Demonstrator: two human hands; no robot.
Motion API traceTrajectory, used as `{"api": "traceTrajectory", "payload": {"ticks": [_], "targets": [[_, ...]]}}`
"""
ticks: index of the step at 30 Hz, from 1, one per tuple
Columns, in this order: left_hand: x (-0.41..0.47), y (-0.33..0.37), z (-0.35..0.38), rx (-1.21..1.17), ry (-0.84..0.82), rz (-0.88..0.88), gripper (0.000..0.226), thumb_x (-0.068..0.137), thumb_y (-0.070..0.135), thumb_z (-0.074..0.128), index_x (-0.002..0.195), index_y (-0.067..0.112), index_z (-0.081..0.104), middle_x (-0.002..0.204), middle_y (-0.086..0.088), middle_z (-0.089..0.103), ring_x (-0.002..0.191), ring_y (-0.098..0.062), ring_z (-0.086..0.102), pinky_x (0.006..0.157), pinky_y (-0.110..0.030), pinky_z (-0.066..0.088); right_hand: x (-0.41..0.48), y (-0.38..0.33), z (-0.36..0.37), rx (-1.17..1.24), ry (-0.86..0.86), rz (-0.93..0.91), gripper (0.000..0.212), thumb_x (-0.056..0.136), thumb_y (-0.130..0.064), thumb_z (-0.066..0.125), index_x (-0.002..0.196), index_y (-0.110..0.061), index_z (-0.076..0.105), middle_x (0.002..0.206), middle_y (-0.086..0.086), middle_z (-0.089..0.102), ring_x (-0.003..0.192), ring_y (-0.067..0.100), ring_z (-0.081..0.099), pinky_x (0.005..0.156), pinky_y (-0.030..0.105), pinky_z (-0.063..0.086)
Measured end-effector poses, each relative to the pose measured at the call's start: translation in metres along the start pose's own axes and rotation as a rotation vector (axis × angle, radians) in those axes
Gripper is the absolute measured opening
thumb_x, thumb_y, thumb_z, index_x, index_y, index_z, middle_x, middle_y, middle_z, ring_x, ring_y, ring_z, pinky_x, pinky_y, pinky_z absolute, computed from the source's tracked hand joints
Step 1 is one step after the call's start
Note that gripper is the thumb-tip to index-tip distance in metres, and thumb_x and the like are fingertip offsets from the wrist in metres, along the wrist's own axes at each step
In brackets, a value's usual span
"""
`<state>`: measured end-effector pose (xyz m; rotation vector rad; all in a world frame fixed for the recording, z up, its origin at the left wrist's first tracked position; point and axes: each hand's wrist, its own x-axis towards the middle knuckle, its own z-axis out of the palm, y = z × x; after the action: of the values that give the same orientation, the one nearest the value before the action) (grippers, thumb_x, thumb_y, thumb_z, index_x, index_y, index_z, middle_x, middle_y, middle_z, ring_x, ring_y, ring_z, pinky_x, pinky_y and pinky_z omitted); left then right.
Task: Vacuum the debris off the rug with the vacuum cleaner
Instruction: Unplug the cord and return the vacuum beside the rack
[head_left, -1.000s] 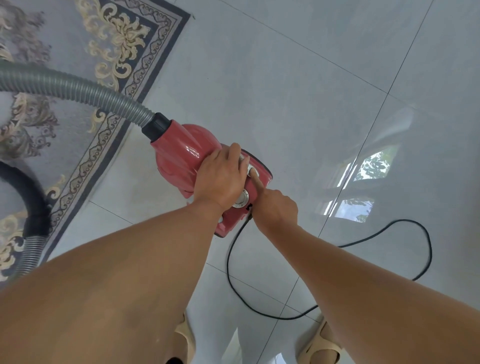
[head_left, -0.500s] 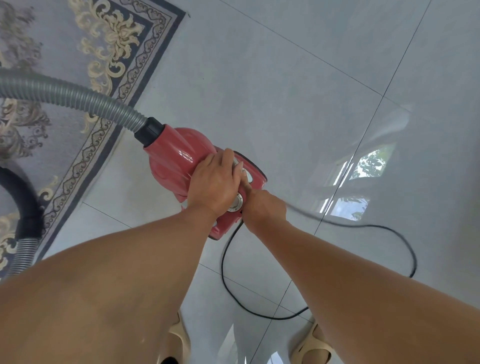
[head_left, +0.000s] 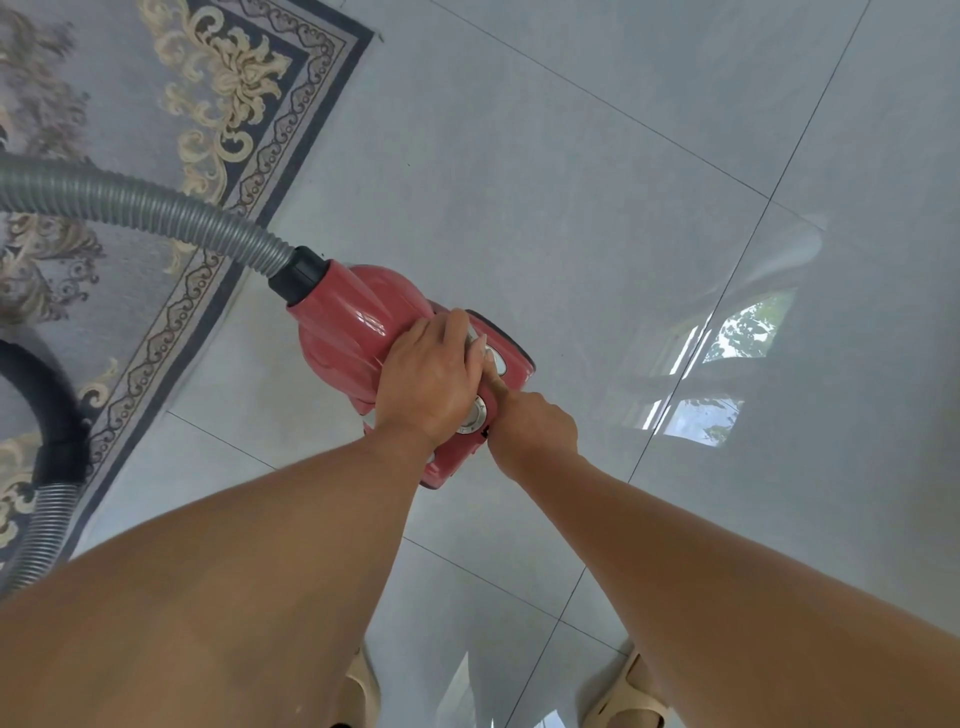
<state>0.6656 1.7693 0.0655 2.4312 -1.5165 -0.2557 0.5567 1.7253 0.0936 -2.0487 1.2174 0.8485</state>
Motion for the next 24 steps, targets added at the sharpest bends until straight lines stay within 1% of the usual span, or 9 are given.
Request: {"api": "traceTrajectory", "payload": {"ticks": [9,11,12,15,18,19,21,23,24], "targets": [[0.0,0.002,-0.002,0.007,-0.023,-0.014,0.025,0.097,0.03,0.039,0.094,0.01,0.052,0.074,-0.004,0.06,0.068,-0.019,0.053,0.07,-0.033,0.048,-0.002,-0.002,-0.006,-0.007,-0.013,-0.014,0.08,0.094,-0.015,0.041,0.151,-0.044,-0.007,0.067,-0.002,0.04,0.069,0.022,0.051,0.061,0.033,0.041],[0.001,0.002,-0.004,0.006,-0.038,-0.012,0.022,0.098,0.029,0.041,0.094,0.01,0.052,0.076,-0.004,0.06,0.07,-0.019,0.054,0.072,-0.033,0.047,-0.004,0.0,-0.009,-0.025,-0.018,-0.018,0.081,0.094,-0.015,0.042,0.151,-0.046,-0.006,0.07,-0.002,0.043,0.073,0.022,0.052,0.064,0.033,0.043],[0.002,0.003,-0.005,-0.002,-0.07,-0.011,0.023,0.099,0.03,0.039,0.094,0.011,0.051,0.079,-0.004,0.061,0.072,-0.02,0.054,0.075,-0.033,0.046,-0.003,0.002,-0.01,-0.027,-0.02,-0.016,0.08,0.094,-0.015,0.042,0.15,-0.048,-0.004,0.076,-0.001,0.048,0.076,0.023,0.053,0.065,0.033,0.043],[0.004,0.004,-0.019,-0.098,-0.256,-0.066,0.03,0.102,0.033,0.031,0.105,0.01,0.049,0.098,-0.006,0.062,0.091,-0.023,0.053,0.087,-0.034,0.041,-0.001,0.002,-0.019,-0.022,-0.014,0.01,0.072,0.095,-0.014,0.038,0.148,-0.054,0.011,0.106,0.006,0.06,0.091,0.026,0.06,0.07,0.034,0.046],[0.006,-0.004,-0.057,-0.206,-0.452,-0.137,0.031,0.103,0.023,0.035,0.127,0.007,0.047,0.127,-0.01,0.051,0.116,-0.027,0.044,0.098,-0.037,0.036,-0.022,-0.017,-0.038,-0.011,0.016,0.07,0.062,0.093,-0.013,0.037,0.145,-0.046,0.032,0.119,0.005,0.061,0.104,0.027,0.062,0.078,0.035,0.05],[0.004,-0.003,-0.059,-0.239,-0.515,-0.154,0.031,0.103,0.02,0.037,0.13,0.009,0.047,0.131,-0.009,0.047,0.117,-0.027,0.043,0.099,-0.037,0.037,-0.025,-0.016,-0.039,0.019,0.023,0.114,0.058,0.092,-0.013,0.038,0.143,-0.042,0.037,0.12,0.005,0.061,0.105,0.028,0.061,0.079,0.034,0.048],[0.0,-0.012,-0.069,-0.307,-0.541,-0.247,0.028,0.1,0.021,0.043,0.126,0.012,0.05,0.127,-0.006,0.048,0.112,-0.025,0.047,0.095,-0.038,0.043,-0.03,-0.024,-0.043,0.085,0.064,0.192,0.05,0.091,-0.013,0.039,0.135,-0.034,0.049,0.115,0.003,0.062,0.102,0.027,0.061,0.076,0.031,0.044],[-0.006,-0.033,-0.092,-0.339,-0.508,-0.333,0.025,0.098,0.025,0.049,0.121,0.015,0.05,0.12,-0.003,0.05,0.103,-0.024,0.054,0.091,-0.043,0.048,-0.038,-0.045,-0.047,0.136,0.072,0.242,0.037,0.091,-0.013,0.041,0.121,-0.024,0.061,0.096,0.0,0.06,0.087,0.024,0.058,0.071,0.03,0.042],[-0.009,-0.042,-0.103,-0.304,-0.492,-0.332,0.025,0.097,0.025,0.05,0.121,0.017,0.05,0.12,-0.002,0.051,0.102,-0.024,0.056,0.09,-0.044,0.05,-0.041,-0.053,-0.047,0.155,0.054,0.257,0.03,0.091,-0.013,0.042,0.113,-0.019,0.063,0.089,-0.001,0.057,0.082,0.022,0.055,0.069,0.03,0.041]]}}
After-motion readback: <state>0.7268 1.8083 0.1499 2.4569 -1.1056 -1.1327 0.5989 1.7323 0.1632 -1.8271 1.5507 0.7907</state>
